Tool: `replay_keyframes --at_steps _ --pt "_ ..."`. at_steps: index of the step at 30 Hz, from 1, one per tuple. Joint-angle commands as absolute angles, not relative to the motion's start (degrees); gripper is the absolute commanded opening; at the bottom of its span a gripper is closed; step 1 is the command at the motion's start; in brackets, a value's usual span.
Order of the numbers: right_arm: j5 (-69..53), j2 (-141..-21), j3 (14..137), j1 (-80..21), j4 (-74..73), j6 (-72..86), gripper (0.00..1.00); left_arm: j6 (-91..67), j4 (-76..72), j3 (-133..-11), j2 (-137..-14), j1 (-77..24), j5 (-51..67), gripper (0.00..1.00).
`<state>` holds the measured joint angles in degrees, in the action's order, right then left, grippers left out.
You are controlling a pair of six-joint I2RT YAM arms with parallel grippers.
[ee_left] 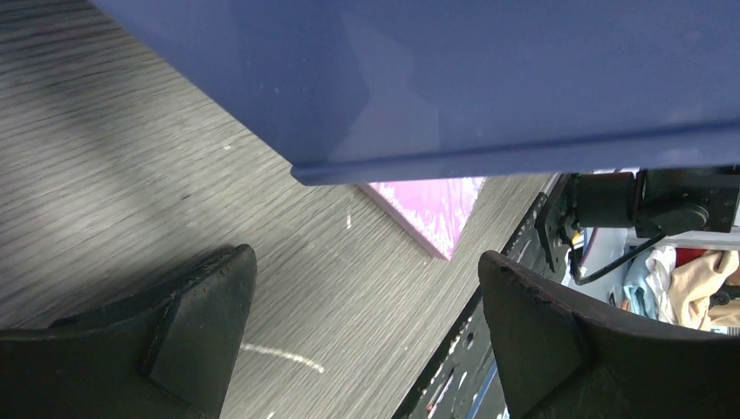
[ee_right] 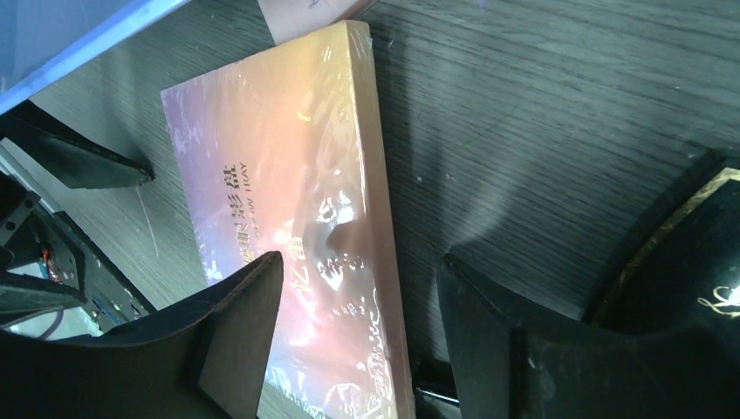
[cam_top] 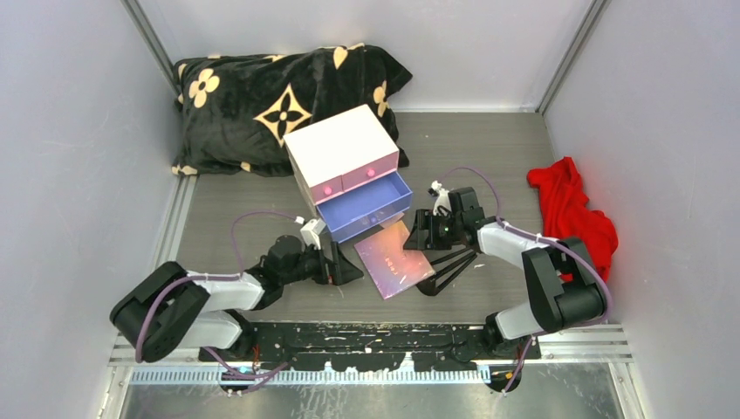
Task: Organize the makeup
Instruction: Pick up the makeup from the center of the board.
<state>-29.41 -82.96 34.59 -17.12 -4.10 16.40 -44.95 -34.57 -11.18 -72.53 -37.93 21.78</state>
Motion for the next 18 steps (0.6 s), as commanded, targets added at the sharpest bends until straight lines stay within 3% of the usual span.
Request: replay_keyframes --at_steps 1,9,18 --pt "-27.6 -82.0 33.4 -17.1 -8.0 16.2 0.71 -47.2 -40.0 -9.8 -78.5 -42.8 16.3 1.0" --pt "-29.3 -81.7 31.6 -17.1 -5.7 17.4 0.7 -49.3 -47.9 -11.9 -85.2 -49.8 10.3 1.0" --pt "-30.6 -80.6 29.3 -17.1 -4.9 17.9 0.7 -51.6 -60.4 -12.2 -94.7 -50.0 9.7 1.0"
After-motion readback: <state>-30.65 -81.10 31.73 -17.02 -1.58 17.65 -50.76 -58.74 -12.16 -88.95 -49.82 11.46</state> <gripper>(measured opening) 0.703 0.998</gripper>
